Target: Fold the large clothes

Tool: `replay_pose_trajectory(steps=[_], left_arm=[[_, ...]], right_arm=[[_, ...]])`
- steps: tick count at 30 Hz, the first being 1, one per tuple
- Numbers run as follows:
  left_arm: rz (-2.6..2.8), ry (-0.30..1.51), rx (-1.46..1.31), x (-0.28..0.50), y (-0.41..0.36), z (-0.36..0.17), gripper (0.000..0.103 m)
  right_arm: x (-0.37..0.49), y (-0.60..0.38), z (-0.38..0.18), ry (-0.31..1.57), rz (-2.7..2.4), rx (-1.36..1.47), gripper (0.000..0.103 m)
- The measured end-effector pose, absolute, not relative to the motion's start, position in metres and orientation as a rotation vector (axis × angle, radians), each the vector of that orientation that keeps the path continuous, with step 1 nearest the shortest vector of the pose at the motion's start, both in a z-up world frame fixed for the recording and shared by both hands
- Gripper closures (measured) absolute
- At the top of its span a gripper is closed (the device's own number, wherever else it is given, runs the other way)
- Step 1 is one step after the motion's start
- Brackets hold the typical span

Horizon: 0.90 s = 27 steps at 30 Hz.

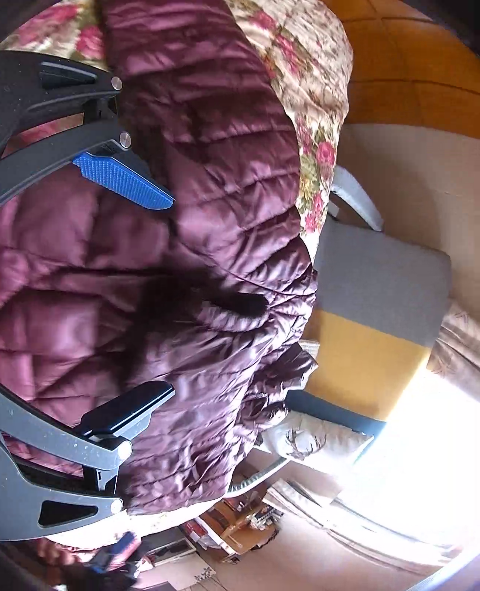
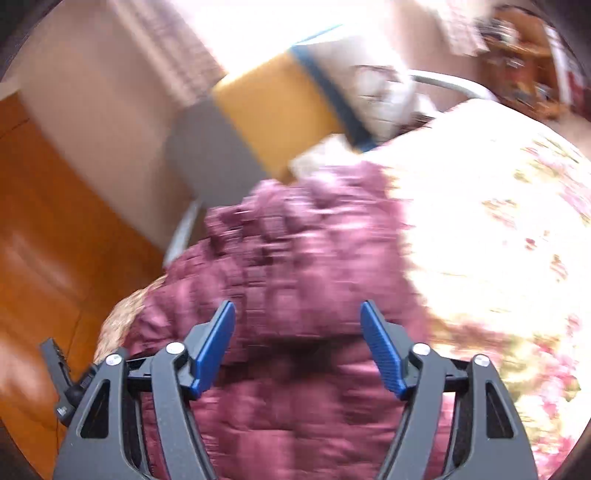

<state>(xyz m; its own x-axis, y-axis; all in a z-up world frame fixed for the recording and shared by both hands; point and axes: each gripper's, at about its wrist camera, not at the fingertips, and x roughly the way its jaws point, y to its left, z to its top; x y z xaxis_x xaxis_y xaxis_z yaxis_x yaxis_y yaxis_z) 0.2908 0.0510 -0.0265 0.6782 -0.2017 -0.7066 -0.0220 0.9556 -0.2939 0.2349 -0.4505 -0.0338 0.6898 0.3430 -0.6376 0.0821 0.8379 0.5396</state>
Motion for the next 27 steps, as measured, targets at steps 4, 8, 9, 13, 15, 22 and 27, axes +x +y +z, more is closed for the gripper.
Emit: replay_pose_trajectory(steps=[4, 8, 9, 13, 15, 22, 27], left_arm=[[-0.141, 0.888, -0.306, 0.328, 0.041, -0.040, 0.051], [-0.157, 0.866, -0.330, 0.336, 0.043, -0.034, 0.081], [-0.146, 0.850, -0.323, 0.333, 0.046, -0.030, 0.081], [-0.058, 0.818, -0.283, 0.324, 0.066, -0.024, 0.081], [-0.017, 0.867, -0.195, 0.329, 0.065, -0.042, 0.081], [-0.004, 0.882, -0.193, 0.330, 0.065, -0.068, 0.076], [-0.011, 0.846, -0.377, 0.299, 0.092, -0.045, 0.055]], right_arm=[[0.251, -0.468, -0.040, 0.811, 0.123, 0.574, 0.042], [0.285, -0.451, -0.039, 0.818, 0.148, 0.532, 0.043], [0.293, -0.443, -0.041, 0.825, 0.156, 0.512, 0.043], [0.332, -0.398, -0.060, 0.887, 0.150, 0.367, 0.044], [0.345, -0.378, -0.077, 0.918, 0.103, 0.269, 0.044], [0.350, -0.361, -0.110, 0.927, 0.036, 0.156, 0.043], [0.340, -0.357, -0.087, 0.911, 0.034, 0.153, 0.029]])
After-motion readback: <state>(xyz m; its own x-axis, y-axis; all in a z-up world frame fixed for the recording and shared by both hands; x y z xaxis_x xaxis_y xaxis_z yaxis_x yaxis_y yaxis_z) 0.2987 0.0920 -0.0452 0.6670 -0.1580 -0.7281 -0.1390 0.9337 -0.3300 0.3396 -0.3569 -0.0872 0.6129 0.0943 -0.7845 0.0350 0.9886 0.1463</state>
